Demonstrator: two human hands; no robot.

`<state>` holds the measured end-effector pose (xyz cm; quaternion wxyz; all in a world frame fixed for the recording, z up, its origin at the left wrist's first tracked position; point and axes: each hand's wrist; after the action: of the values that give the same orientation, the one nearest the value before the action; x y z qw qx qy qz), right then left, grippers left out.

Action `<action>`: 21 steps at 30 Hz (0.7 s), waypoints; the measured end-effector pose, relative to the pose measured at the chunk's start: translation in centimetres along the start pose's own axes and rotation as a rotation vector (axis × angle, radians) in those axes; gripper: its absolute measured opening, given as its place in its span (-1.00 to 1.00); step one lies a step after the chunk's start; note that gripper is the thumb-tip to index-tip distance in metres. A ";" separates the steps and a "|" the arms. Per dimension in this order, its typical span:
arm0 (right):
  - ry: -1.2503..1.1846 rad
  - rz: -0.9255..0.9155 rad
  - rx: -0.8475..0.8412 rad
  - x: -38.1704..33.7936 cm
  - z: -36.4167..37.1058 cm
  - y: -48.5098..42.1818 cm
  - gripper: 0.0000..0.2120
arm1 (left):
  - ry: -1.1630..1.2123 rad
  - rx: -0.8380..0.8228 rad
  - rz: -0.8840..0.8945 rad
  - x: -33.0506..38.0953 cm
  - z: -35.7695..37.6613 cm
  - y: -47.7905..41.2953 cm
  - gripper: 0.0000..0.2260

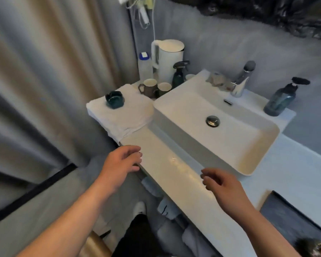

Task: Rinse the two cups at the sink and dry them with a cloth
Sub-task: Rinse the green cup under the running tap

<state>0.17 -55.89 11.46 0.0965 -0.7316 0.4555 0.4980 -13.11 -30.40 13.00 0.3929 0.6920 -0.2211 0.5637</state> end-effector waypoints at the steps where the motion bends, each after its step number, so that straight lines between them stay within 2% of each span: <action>1: 0.002 0.013 -0.006 -0.4 0.6 -0.8 -0.77 | 0.026 0.018 0.016 -0.1 -1.1 -1.2 -0.84; 5: -0.006 0.057 -0.011 -2.7 3.6 -4.8 -0.78 | 0.046 0.040 0.053 0.1 -5.2 -7.3 -0.78; 13: 0.048 0.094 -0.063 -10.8 11.0 -16.2 -0.81 | -0.019 -0.065 -0.013 0.9 -13.5 -17.7 -0.81; 21: 0.145 -0.022 -0.122 -19.3 17.8 -26.6 -0.77 | -0.069 -0.116 -0.118 -1.8 -21.7 -21.6 -0.77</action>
<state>7.29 -19.19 10.29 0.0242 -0.7752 0.4221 0.4693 -10.60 -0.61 6.17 0.4569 0.6990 -0.2254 0.5017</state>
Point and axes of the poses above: each hand's wrist, its own y-axis away from the middle knuckle, its own z-axis out of the palm, x = y × z, and after that the axes turned 4 degrees about -x, right-handed
